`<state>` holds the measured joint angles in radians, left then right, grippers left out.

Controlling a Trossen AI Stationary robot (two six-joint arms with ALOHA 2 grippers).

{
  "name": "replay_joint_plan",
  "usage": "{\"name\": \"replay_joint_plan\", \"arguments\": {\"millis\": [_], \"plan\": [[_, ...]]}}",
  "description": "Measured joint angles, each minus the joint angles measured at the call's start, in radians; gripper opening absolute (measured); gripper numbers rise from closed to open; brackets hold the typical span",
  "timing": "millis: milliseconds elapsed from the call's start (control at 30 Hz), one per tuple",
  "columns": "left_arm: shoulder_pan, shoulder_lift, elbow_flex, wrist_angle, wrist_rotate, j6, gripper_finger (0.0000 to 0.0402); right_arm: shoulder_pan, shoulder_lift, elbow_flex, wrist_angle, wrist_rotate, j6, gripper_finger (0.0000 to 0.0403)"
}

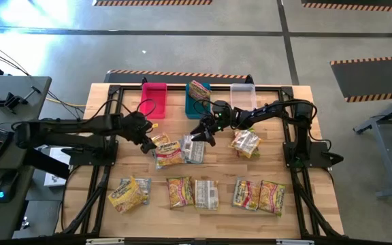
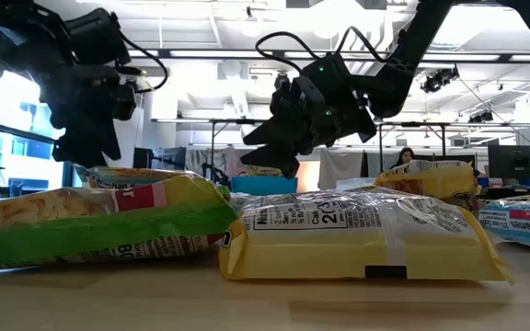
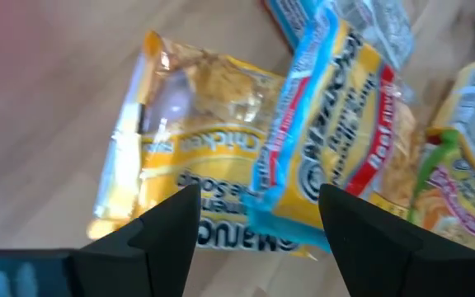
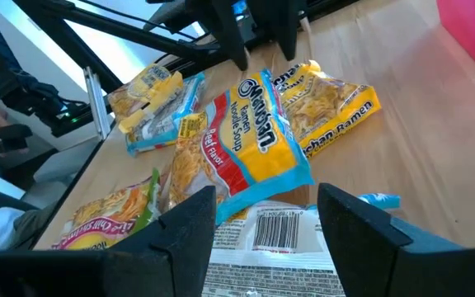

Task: Sort Maruchan noodles
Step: Put the top blue noodle pack into the red bin

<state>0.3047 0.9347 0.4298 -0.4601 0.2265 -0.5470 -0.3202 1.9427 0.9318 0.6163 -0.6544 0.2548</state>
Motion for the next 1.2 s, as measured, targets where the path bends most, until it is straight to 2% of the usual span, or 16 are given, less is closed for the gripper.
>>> {"name": "replay_joint_plan", "arguments": {"millis": [133,433,700,833,1200], "plan": [[0.029,0.021,0.0,0.003,0.009,0.051,0.0241,0.0,0.0,0.0,0.0,0.002,-0.002,0.0201],[0.037,0.13,0.0,0.111,0.154,0.11,0.0241,0.0,0.0,0.0,0.0,0.011,-0.01,0.0201],[0.036,0.225,0.001,0.162,0.168,0.188,0.0234,0.0,0.0,0.0,-0.008,0.012,-0.01,0.0201],[0.035,0.233,0.001,0.174,0.169,0.236,0.02,0.0,0.0,0.0,-0.008,0.012,-0.011,0.0201],[0.035,0.21,0.001,0.172,0.169,0.375,0.0077,0.0,0.0,0.0,-0.008,0.012,-0.012,0.0201]]}}
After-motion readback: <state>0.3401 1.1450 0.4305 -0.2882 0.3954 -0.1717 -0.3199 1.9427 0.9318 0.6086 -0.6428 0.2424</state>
